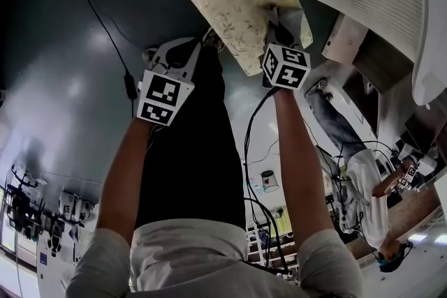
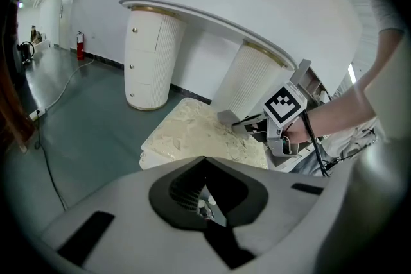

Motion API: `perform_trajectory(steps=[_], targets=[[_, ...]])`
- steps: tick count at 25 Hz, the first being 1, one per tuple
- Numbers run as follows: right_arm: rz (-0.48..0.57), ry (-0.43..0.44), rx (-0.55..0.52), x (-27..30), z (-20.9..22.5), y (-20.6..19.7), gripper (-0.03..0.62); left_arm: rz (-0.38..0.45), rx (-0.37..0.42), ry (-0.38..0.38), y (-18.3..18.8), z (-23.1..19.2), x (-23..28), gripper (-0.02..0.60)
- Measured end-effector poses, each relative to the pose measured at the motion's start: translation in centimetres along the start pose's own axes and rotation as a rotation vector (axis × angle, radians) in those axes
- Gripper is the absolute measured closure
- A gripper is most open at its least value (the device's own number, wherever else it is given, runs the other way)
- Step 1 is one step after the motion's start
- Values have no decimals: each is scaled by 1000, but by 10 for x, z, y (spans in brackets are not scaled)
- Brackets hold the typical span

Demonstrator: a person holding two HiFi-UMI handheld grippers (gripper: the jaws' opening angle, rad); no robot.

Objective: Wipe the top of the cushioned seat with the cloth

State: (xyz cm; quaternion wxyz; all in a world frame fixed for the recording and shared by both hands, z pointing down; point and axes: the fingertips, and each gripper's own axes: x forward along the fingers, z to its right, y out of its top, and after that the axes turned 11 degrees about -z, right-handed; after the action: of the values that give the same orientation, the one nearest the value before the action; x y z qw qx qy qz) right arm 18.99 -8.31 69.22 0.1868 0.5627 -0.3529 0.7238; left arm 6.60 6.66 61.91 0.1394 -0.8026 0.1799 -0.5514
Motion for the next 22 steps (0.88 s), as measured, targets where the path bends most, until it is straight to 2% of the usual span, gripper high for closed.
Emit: perform_trajectory(steps=[22], targets=[[-38,51,-47,-11,-80,-51,569,19,38,8,-37,-4,-38,568]])
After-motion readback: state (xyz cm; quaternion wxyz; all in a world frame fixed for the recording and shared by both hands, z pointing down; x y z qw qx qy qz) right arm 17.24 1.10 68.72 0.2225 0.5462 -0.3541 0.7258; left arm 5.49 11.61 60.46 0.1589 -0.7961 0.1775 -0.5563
